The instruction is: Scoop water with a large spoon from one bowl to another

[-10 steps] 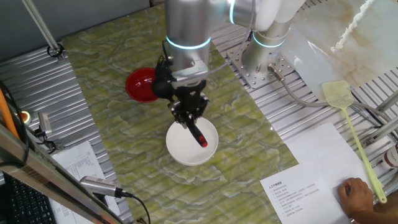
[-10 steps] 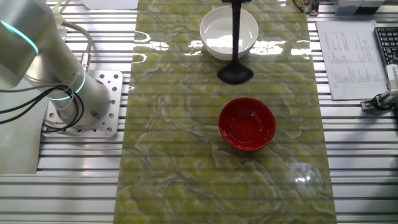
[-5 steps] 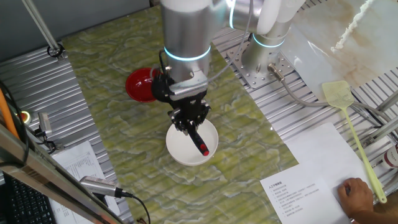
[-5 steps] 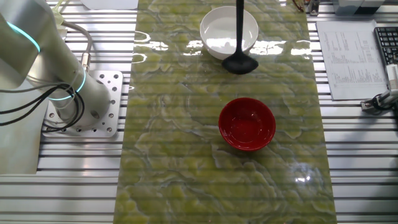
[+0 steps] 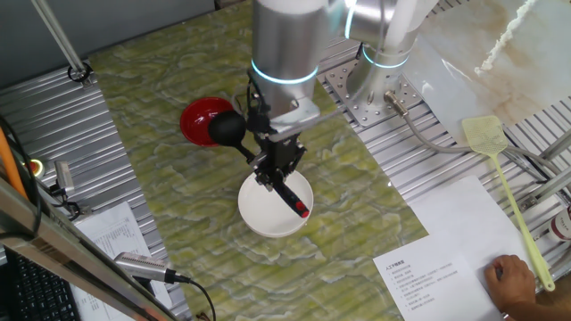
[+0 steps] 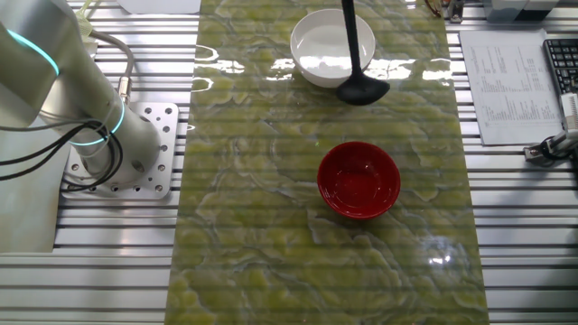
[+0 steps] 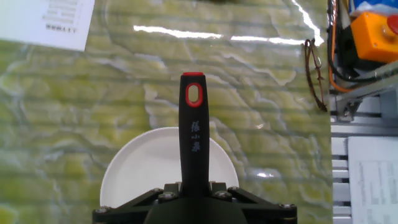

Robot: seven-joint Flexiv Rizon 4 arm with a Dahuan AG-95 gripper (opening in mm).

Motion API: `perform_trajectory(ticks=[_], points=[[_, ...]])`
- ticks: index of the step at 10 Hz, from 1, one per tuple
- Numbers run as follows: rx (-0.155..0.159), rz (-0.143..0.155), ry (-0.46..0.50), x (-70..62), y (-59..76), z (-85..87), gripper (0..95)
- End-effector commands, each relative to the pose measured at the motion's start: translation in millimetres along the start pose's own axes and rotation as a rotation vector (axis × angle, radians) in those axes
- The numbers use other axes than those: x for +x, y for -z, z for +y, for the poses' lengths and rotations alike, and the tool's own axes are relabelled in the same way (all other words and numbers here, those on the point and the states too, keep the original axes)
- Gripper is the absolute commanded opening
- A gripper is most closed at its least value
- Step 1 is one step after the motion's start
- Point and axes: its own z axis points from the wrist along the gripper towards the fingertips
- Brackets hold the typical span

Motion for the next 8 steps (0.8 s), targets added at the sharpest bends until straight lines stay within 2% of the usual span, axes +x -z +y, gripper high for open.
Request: perform_trajectory(ticks=[1,2,3,4,7,8], points=[[-0.003,-0.005,0.014,-0.2,-1.5,-2.0,0.0],[0.002,-0.041,0.009,-0.2,-1.5,-2.0,0.0],[0.004,-0.049,0.004,-0.2,-1.5,-2.0,0.0],[0.006,-0.076,-0.014,-2.6,-2.7,-2.1,0.0],[0.005,-0.084,-0.046,-17.6,-5.4,-2.7,0.0],[0.005,-0.085,-0.063,-29.0,-5.4,-2.0,0.0]])
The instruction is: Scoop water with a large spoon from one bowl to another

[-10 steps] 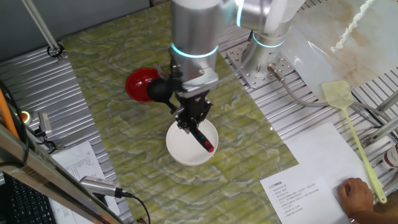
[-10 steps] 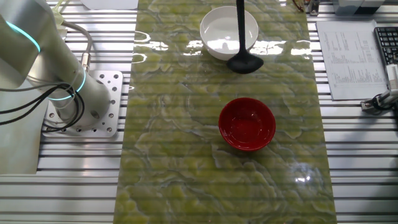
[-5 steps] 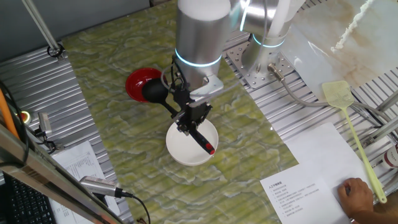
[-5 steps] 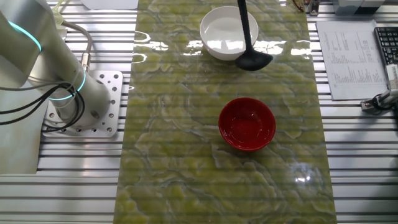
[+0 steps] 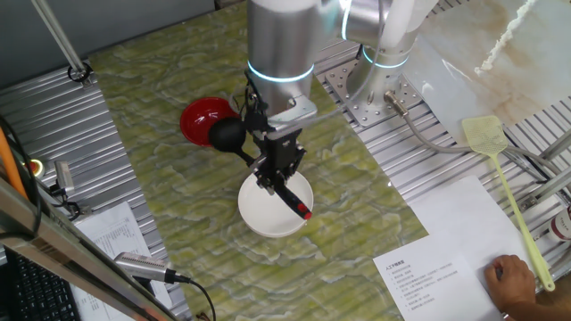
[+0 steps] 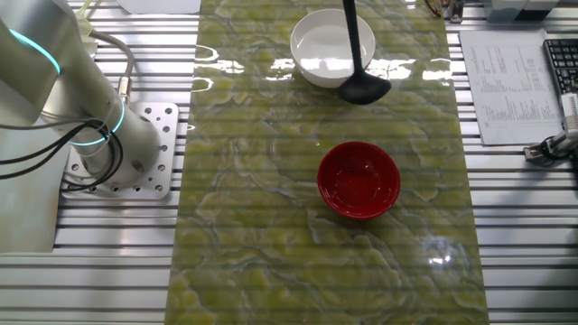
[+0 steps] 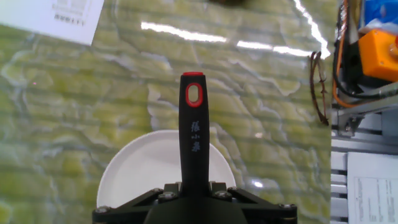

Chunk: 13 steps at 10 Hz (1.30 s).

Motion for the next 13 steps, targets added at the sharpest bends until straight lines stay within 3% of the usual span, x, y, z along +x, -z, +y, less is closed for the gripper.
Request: perform_trajectory(ticks=[1,5,10,12,13], points=[[0.001,0.009,-0.037,-18.4,-3.9,-1.1,0.0],[-0.001,-0.021,-0.080,-51.9,-5.6,-0.3,0.0],[-0.005,-0.061,-0.120,-72.9,-16.9,6.3,0.0],[-0.007,-0.099,-0.139,-78.6,-20.2,8.0,0.0],[-0.007,-0.100,-0.138,-80.2,-20.4,7.6,0.0]])
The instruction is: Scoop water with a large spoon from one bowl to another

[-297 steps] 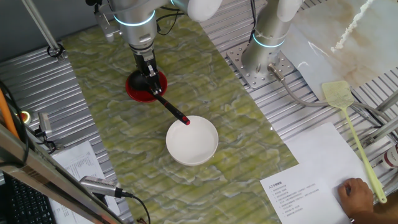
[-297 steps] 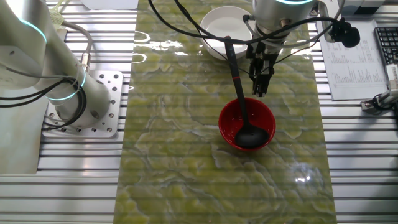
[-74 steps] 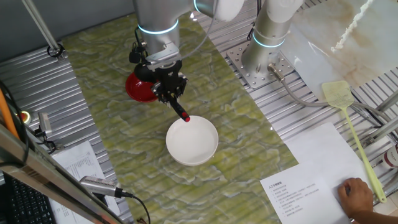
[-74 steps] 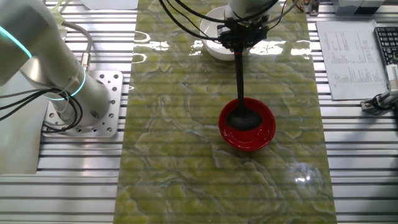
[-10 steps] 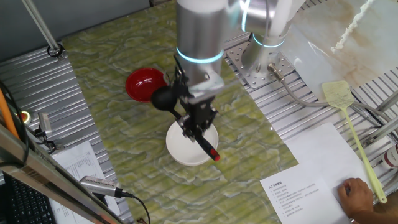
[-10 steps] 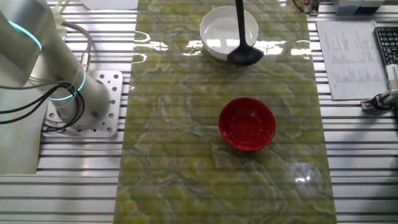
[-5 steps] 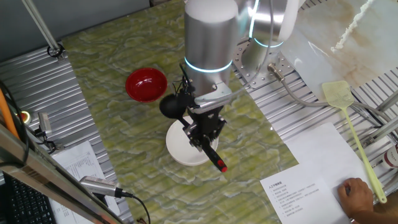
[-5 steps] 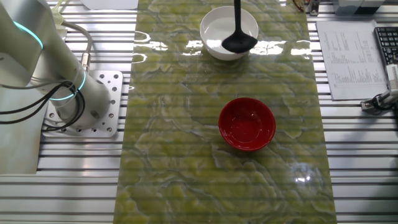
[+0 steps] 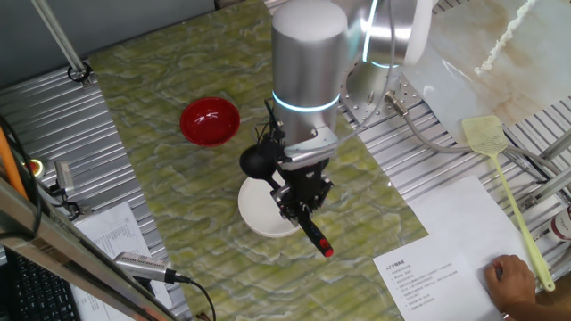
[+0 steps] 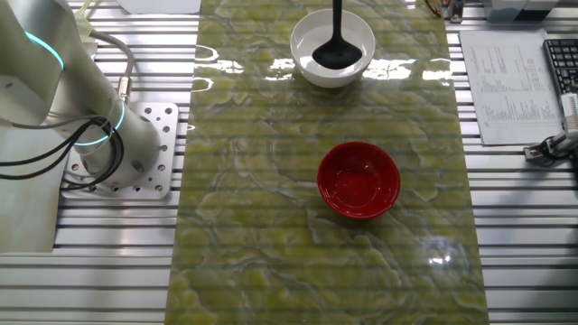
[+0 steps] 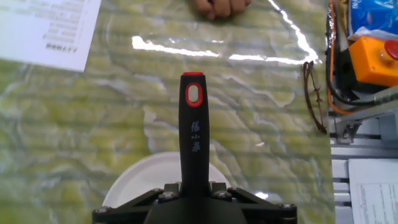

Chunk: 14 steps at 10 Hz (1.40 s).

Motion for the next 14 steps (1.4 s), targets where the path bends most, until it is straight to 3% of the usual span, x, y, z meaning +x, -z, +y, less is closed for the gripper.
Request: perform_trajectory(ticks=[1,4,8,12,14], points=[[-0.005,0.000,-0.003,-3.6,2.0,0.2,0.0],[0.005,0.005,-0.040,-4.7,2.1,-0.4,0.0],[-0.009,0.031,0.092,-4.7,2.1,-0.4,0.0],[-0.018,-0.007,0.074,-8.2,-0.9,0.6,0.0],[-0.022,-0.044,0.023,-15.8,-6.6,2.8,0.0]])
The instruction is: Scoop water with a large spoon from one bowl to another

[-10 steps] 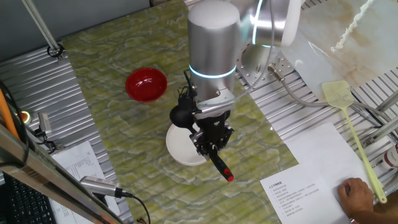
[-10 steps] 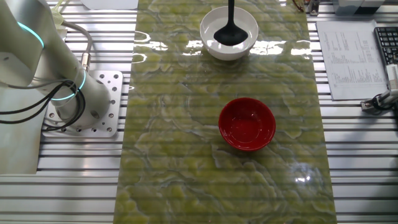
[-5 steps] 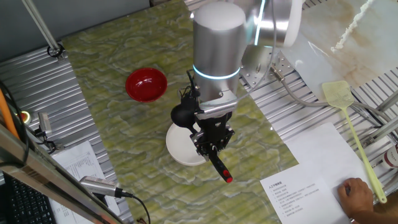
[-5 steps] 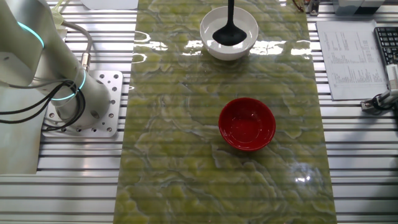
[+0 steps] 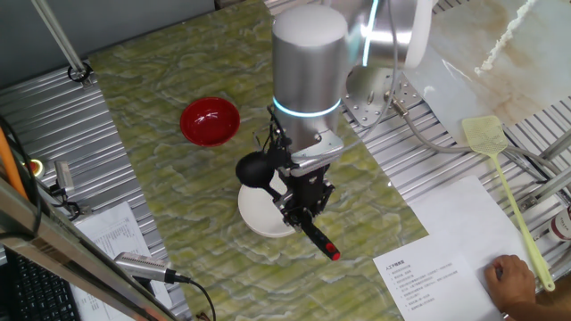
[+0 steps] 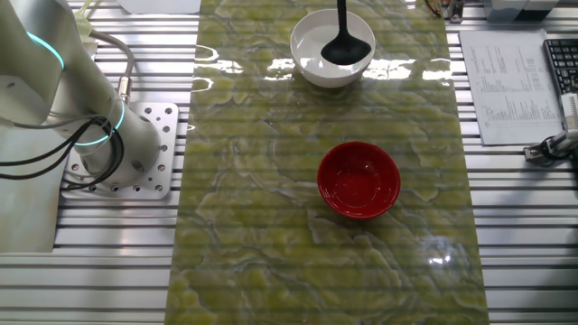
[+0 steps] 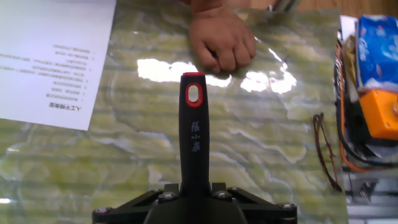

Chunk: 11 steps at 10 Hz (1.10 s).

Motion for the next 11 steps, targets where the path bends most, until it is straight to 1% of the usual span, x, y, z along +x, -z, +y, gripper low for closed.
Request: perform_trajectory(ticks=[1,2,3,4,5,6,8,9,10,11], points=[[0.004,-0.060,-0.105,-7.6,-5.4,1.6,0.0],[-0.003,-0.071,-0.114,-10.8,-8.0,2.3,0.0],[-0.011,-0.076,-0.115,-12.9,-9.4,2.8,0.0],[-0.024,-0.077,-0.118,-15.1,-10.5,3.4,0.0],[-0.045,-0.079,-0.134,-19.4,-13.1,4.6,0.0],[-0.048,-0.078,-0.138,-21.3,-14.6,5.3,0.0],[-0.063,-0.085,-0.144,-25.6,-18.3,7.0,0.0],[-0.085,-0.084,-0.129,-28.1,-20.3,7.8,0.0],[-0.098,-0.087,-0.119,-32.5,-23.6,9.4,0.0],[-0.098,-0.086,-0.116,-33.7,-24.9,10.1,0.0]])
